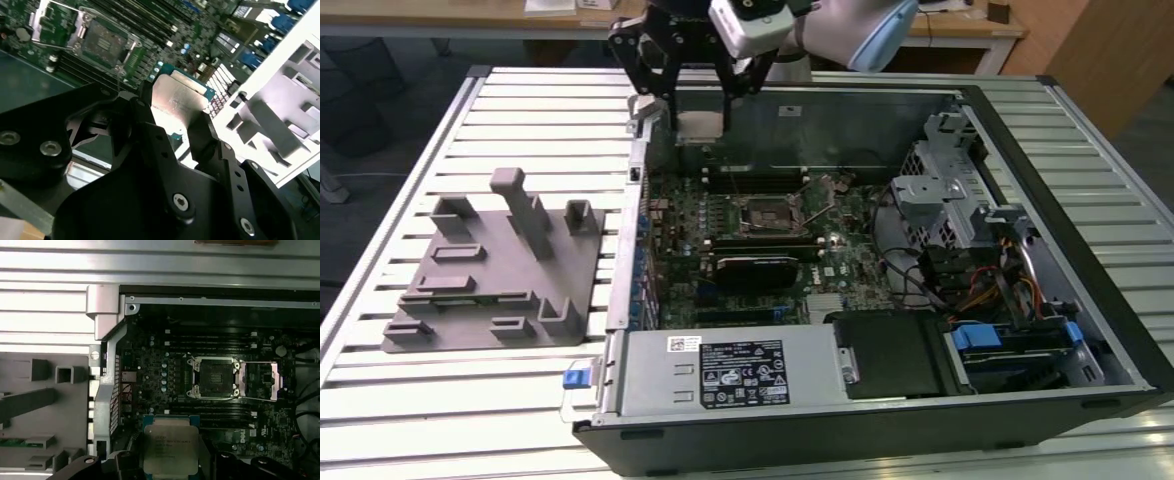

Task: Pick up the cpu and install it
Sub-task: 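Pick up the cpu and move it towards the insertion slot, then place the cpu into insertion slot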

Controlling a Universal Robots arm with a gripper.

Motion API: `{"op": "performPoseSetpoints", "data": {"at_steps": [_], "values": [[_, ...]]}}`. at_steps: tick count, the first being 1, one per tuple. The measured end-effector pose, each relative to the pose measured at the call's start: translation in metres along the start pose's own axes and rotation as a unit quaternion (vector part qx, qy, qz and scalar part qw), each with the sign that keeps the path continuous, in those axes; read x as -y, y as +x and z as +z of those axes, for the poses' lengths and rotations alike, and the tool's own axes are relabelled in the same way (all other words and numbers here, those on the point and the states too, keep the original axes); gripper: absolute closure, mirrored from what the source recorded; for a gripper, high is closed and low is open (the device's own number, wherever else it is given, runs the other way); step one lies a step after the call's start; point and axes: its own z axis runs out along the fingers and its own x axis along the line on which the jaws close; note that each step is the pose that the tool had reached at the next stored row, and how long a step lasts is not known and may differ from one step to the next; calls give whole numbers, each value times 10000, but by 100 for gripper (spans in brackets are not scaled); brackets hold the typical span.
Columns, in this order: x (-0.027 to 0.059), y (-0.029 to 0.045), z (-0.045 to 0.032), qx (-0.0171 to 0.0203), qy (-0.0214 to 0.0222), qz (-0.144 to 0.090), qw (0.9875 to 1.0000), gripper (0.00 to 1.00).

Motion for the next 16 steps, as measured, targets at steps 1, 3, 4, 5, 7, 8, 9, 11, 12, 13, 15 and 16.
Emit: {"op": "performPoseSetpoints", "data": {"at_steps": [1, 3, 4, 5, 7, 8, 9, 11, 12, 13, 15, 16], "values": [[-2, -49, 4, 0, 0, 0, 10000, 47], [-4, -139, 12, 0, 0, 0, 10000, 47], [-4, -184, 15, 1, 1, -1, 10000, 47], [-4, -229, 18, 3, 1, 0, 10000, 47], [-4, -319, 26, 9, 0, -1, 10000, 47], [-3, -364, 29, 13, 0, -1, 10000, 47], [-3, -408, 32, 17, 0, -1, 10000, 47], [-3, -457, 35, 22, 3, 1, 10000, 47], [-3, -463, 35, 23, 4, 7, 10000, 47], [-2, -469, 35, 23, 5, 11, 10000, 47], [-3, -481, 35, 24, 9, 16, 10000, 47], [-3, -481, 35, 29, 32, 30, 10000, 47]]}}
